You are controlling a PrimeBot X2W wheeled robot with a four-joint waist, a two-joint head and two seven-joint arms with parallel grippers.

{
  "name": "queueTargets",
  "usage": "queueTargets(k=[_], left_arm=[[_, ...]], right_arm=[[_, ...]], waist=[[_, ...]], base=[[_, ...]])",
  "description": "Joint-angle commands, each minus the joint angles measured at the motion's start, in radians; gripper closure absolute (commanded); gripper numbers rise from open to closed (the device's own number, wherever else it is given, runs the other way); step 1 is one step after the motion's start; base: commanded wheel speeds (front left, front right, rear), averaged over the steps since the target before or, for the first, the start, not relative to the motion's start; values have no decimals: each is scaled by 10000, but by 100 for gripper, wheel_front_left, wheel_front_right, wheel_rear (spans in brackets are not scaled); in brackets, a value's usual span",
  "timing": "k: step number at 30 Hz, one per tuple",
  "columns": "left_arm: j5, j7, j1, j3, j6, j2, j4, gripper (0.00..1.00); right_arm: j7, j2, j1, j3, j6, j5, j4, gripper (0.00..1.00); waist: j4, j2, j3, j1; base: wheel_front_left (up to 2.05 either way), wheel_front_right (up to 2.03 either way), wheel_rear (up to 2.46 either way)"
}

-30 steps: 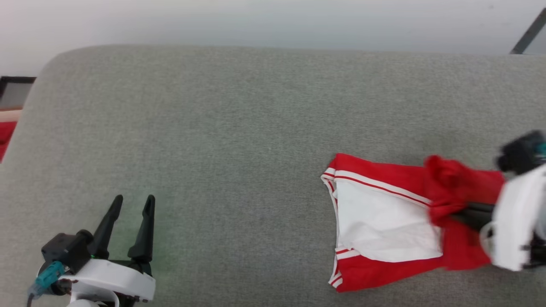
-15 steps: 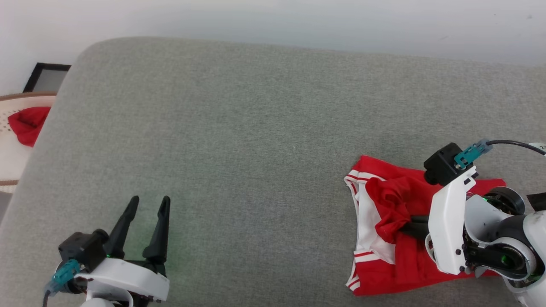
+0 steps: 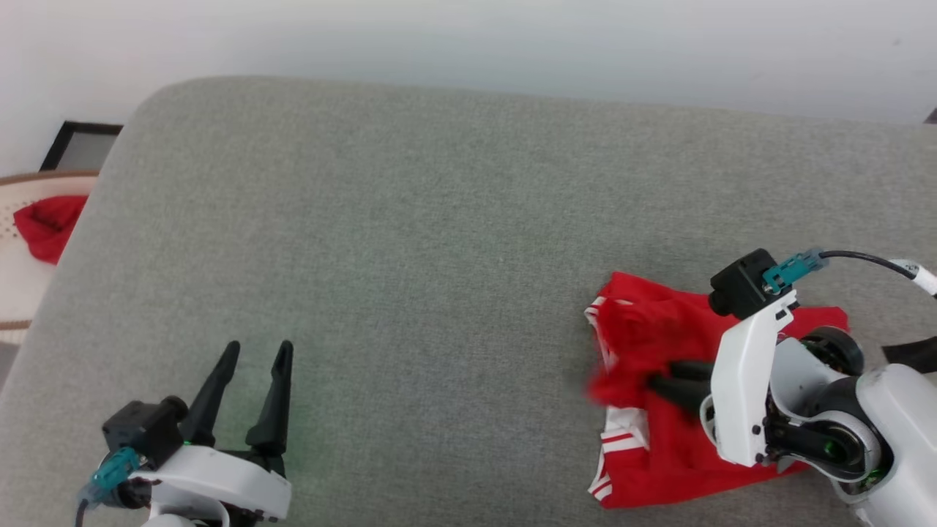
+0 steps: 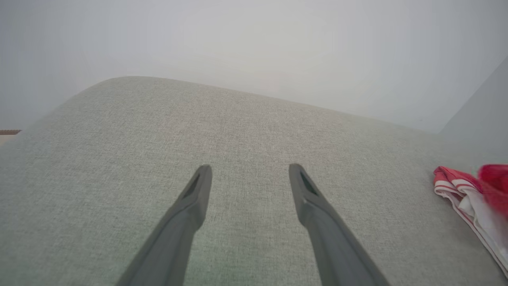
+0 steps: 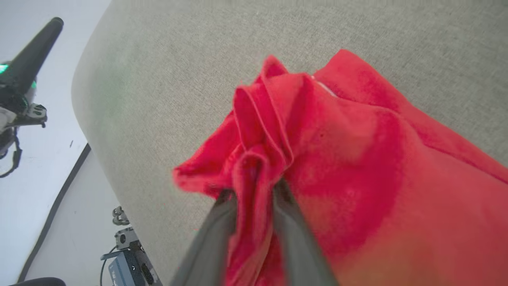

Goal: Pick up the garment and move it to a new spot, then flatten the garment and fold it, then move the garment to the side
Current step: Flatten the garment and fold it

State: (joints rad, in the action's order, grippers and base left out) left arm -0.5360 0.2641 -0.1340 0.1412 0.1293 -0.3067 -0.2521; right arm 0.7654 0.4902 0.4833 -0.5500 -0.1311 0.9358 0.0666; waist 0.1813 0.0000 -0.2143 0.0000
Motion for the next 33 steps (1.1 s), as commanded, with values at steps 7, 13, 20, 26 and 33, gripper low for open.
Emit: queueTargets(k=[7, 13, 20, 26, 33], left_arm=[[-103, -5, 229, -45, 23, -126, -121, 0], [-180, -5, 336, 49, 23, -219, -250, 0], [-259, -5, 381, 96, 23, -283, -522, 0], [-289, -5, 532, 109, 23, -331, -812, 0], [-331, -5, 970, 13, 23, -299, -936, 0]], right_arm=[[-985, -37, -104, 403, 9, 528, 319, 0], [-2308, 570, -425, 981, 9, 298, 565, 0], [-4340, 1184, -964, 1664, 9, -184, 1242, 0], [-6468, 1176, -1512, 2095, 9, -890, 2087, 0], [-8247, 722, -2234, 2313, 9, -1347, 2512, 0]], waist=[[-495, 0, 428, 0], [-866, 0, 734, 0], [-1226, 0, 1036, 0], [-1518, 0, 1420, 0], [-1680, 0, 2070, 0]], base=[[0, 0, 0], [0, 0, 0], [0, 0, 0], [0, 0, 0], [0, 0, 0]])
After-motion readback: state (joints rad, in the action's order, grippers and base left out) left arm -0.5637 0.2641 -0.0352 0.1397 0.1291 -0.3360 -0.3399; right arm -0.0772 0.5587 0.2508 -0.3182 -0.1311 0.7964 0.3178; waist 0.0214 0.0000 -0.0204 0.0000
